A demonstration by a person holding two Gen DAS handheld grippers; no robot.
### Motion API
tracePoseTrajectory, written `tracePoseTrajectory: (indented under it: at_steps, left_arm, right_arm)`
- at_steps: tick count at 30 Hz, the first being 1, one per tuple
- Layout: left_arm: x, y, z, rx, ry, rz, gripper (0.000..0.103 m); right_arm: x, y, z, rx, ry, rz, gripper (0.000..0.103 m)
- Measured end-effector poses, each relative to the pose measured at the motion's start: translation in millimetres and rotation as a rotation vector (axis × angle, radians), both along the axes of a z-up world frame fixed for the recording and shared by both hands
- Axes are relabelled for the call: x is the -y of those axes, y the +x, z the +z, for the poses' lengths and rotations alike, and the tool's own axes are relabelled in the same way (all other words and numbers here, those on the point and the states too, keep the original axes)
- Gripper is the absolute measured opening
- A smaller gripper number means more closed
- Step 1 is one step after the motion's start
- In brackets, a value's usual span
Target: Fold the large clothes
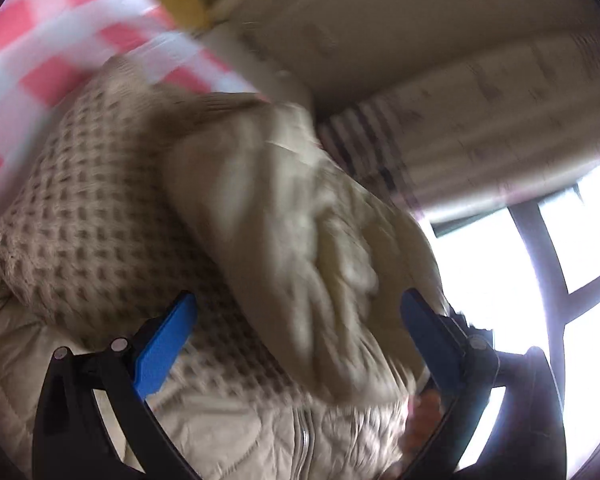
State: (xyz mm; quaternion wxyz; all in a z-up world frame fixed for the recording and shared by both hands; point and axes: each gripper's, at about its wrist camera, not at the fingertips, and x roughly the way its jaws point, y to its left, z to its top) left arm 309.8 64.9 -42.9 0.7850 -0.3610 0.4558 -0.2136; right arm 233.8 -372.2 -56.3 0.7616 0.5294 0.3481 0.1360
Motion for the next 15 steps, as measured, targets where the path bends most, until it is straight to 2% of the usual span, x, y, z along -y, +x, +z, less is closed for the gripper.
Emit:
tracePoseTrajectory:
  at_steps: [2, 5, 7, 9, 10, 11, 12, 13, 14, 15]
  left_arm:
    - [-7.8, 9.5, -7.6, -0.048, -0.040, 0.025, 0.100]
    - [-10.2, 21.2, 0.9, -0.037, -0.048, 0.035, 0.100]
    - [-3.0, 30.3, 11.5, -0.005, -0.011, 0.009, 0.100]
    - [9.6, 42.6, 8.9, -0.039, 0.052, -0.028, 0.099]
    - [12.8, 49.1, 3.5, -0.062, 0.053, -0.025, 0.090]
    - [16.0, 54.5, -0.9, -0.070, 0.037, -0.041, 0.075]
    - [19.8, 56.1, -1.3, -0.067, 0.032, -0.066, 0.024]
    - [21.6, 57.6, 1.6, -0.044, 0.040, -0.076, 0.006]
    - [20.1, 55.1, 8.2, 0.006, 0.034, -0.062, 0.006]
    - [17.0, 41.3, 26.1, 0.156, 0.009, -0.050, 0.006]
  right_arm:
    - [-8.9, 12.9, 5.7, -0.017, -0.043, 0.023, 0.087]
    - [-20.8, 23.1, 16.6, -0.014, -0.090, 0.045, 0.087]
    - [-27.8, 29.9, 17.0, -0.023, -0.105, 0.055, 0.087]
    - [-34.6, 34.8, 14.2, -0.017, -0.120, 0.058, 0.087]
    - [-36.1, 34.8, 15.0, -0.003, -0.131, 0.048, 0.085]
    - [-40.7, 26.9, 13.0, 0.015, -0.154, 0.042, 0.059]
    - [-44.5, 27.3, 17.6, 0.045, -0.205, 0.056, 0.020]
    - [-45.6, 27.3, 24.3, 0.072, -0.262, 0.057, 0.010]
    - [-45.3, 23.1, 35.9, 0.113, -0.332, 0.037, 0.010]
    - [-44.9, 13.1, 55.3, 0.193, -0.431, 0.006, 0.010]
